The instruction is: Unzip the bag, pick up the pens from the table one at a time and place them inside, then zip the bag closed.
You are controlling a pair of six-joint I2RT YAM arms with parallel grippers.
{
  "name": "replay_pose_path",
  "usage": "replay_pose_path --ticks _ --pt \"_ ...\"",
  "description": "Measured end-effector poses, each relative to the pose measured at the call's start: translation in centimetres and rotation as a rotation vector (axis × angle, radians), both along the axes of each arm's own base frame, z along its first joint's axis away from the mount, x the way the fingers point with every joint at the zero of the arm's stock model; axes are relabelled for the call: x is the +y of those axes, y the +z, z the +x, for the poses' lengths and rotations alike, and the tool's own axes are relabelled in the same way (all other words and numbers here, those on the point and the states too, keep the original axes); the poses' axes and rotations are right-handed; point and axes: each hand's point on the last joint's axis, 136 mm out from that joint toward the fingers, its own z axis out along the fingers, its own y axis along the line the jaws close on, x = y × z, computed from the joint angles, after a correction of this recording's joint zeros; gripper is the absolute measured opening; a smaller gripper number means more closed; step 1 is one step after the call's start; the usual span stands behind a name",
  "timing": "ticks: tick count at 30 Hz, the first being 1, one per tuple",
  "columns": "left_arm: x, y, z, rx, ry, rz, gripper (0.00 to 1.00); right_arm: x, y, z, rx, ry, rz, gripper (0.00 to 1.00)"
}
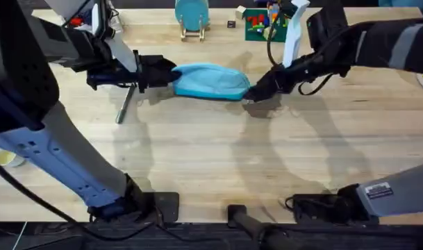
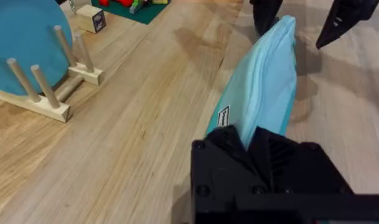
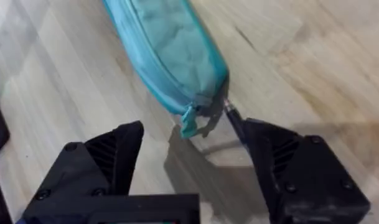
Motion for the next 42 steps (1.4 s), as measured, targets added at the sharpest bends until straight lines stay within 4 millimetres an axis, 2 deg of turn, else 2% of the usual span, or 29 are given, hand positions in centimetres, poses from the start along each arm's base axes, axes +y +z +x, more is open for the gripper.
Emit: replay_pose_path --ticks 14,22,31,32,33,36,38,42 --pt "0.0 0.0 0.0 0.0 0.0 0.0 0.043 0.4 0.4 0.8 -0.048 0.006 0.009 0.925" --pt "0.0 0.0 0.0 0.0 0.0 0.0 0.043 0.8 -0.6 0.5 -0.02 0.02 0.007 0.899" --pt "0.0 0.0 0.0 0.0 0.0 0.0 0.043 0.9 -0.5 0.5 -0.022 0.024 0.014 0.652" --pt "0.0 0.0 0.0 0.0 0.0 0.0 0.043 0.9 -0.5 0.5 -0.023 0.025 0.013 0.593" --pt "0.0 0.0 0.0 0.0 0.0 0.0 0.043 0.9 -0.5 0.5 -0.024 0.026 0.013 0.479" --pt "0.0 0.0 0.0 0.0 0.0 0.0 0.043 0.9 -0.5 0.4 -0.022 0.027 0.015 0.074" --pt "0.0 0.0 0.0 0.0 0.0 0.0 0.043 1.0 -0.5 0.4 -0.02 0.029 0.018 0.037" --pt "0.0 0.0 0.0 0.0 0.0 0.0 0.043 1.0 -0.5 0.4 -0.021 0.03 0.019 0.033"
